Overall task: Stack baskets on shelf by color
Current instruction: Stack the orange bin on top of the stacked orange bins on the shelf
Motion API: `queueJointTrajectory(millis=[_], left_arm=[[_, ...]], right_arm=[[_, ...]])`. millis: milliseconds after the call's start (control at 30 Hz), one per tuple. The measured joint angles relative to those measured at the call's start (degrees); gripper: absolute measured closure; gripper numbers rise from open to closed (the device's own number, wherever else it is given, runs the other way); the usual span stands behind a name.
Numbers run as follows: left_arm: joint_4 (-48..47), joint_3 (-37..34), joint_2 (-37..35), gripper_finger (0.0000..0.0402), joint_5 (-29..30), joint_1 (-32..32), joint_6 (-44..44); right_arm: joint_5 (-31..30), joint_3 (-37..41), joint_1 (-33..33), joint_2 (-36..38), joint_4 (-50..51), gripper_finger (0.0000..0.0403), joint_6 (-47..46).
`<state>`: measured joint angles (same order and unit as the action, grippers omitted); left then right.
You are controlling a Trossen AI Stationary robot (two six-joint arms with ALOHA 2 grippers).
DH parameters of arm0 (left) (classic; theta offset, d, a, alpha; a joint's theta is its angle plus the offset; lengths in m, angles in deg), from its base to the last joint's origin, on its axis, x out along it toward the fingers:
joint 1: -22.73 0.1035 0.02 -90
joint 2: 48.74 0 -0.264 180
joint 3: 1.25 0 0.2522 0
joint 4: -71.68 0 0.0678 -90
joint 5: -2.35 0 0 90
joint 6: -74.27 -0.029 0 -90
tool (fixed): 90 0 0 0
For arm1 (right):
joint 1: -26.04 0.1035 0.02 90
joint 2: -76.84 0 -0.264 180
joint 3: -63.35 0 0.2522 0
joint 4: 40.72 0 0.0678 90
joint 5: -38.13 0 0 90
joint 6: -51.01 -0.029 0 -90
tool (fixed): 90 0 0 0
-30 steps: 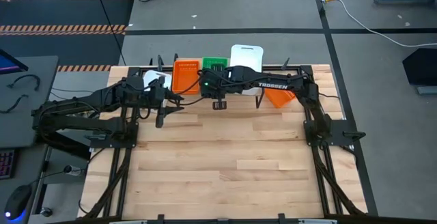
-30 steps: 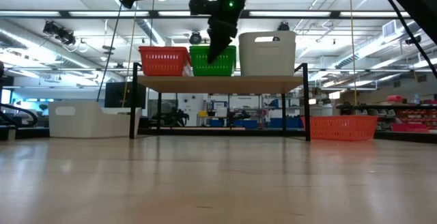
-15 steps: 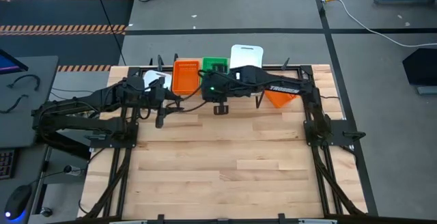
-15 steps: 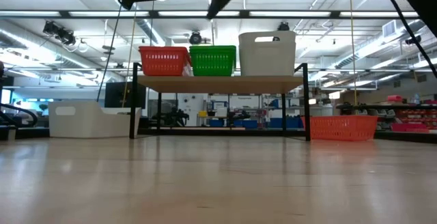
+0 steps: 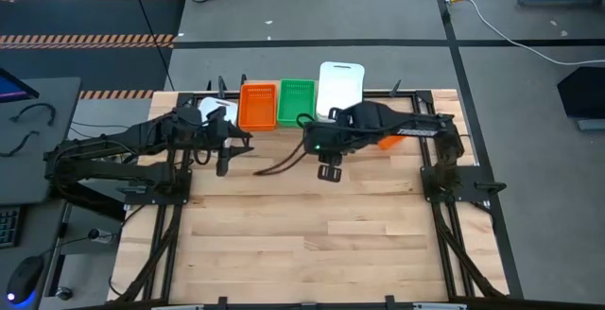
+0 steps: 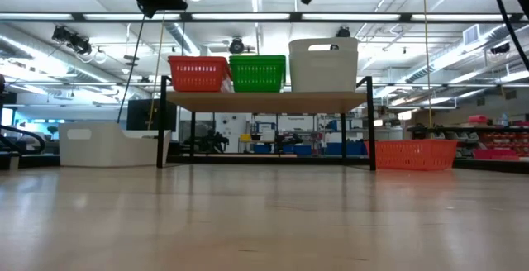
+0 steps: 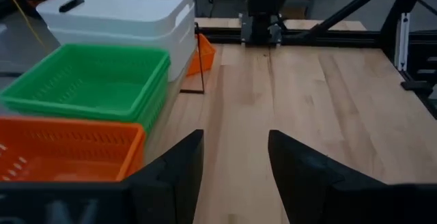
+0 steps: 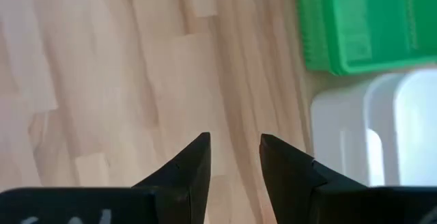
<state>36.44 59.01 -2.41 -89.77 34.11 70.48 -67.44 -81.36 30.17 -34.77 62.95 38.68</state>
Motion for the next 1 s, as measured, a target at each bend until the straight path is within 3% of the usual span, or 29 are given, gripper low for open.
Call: queueJointTrajectory(millis=[133, 233, 600, 767, 1000], left_arm=[[-2.84, 0.0, -0.15, 0.023, 1.62, 0.0, 1.73], [-6.12, 0.0, -0.15, 0.023, 2.88, 0.0, 3.47], [-8.23, 0.0, -0.15, 0.023, 3.62, 0.0, 6.23], [-8.9, 0.0, -0.26, 0.023, 3.62, 0.0, 6.19], [-8.73, 0.0, -0.26, 0.023, 3.62, 0.0, 6.15]], right_arm=[[-1.37, 2.81, 0.4, 0.54, 0.11, 0.0271, -3.62], [1.4, 6.7, 0.76, 0.29, -0.03, 0.0271, -5.37], [7.86, 30.23, 1.59, 0.31, 0.13, 0.0271, -16.56], [7.39, 40.67, 3.45, 1.89, -0.06, 0.0271, -27.14], [-0.84, 52.05, 8.22, 10.73, 0.08, 0.0274, -44.28]])
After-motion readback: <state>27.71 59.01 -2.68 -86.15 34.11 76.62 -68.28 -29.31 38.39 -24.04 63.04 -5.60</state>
